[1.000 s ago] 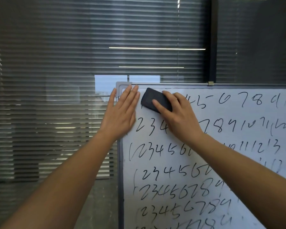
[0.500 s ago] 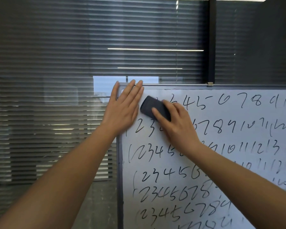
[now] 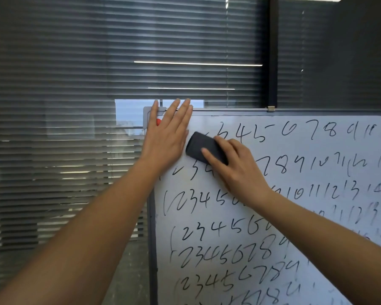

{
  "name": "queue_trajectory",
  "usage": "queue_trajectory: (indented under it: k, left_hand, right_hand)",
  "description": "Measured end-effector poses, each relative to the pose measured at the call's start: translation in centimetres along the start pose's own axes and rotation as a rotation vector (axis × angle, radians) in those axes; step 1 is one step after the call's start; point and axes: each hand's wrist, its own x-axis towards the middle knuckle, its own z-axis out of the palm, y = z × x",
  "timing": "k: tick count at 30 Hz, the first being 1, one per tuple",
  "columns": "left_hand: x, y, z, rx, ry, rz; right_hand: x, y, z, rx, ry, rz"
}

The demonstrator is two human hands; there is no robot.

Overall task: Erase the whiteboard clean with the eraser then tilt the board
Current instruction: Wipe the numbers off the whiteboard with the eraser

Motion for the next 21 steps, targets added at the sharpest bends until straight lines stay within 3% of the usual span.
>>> queue_trajectory:
  k: [4, 9, 12, 18, 21]
  left_hand:
    - [0.0, 0.2, 0.3, 0.002, 0.037, 0.005]
    - [0.0, 0.5, 0.1, 0.003, 0.072, 0.002]
    - [0.1, 0.7, 0.0, -0.004, 0.054, 0.003]
    - [0.9, 0.9, -0.1, 0.025, 0.000, 0.029]
    - [1.9, 1.0, -0.2, 0.038, 0.001, 0.055]
  right_hand:
    - [0.0, 1.6, -0.3, -0.018, -0.007, -0.135]
    - [0.6, 2.4, -0.3, -0.048, 0.019, 0.082]
    - [-0.4, 1.2, 0.1, -0.017, 0.005, 0.123]
    - [-1.6, 1.2, -0.3, 0.000, -0.016, -0.044]
    - [-1.3, 2.6, -0.7, -0.020, -0.013, -0.034]
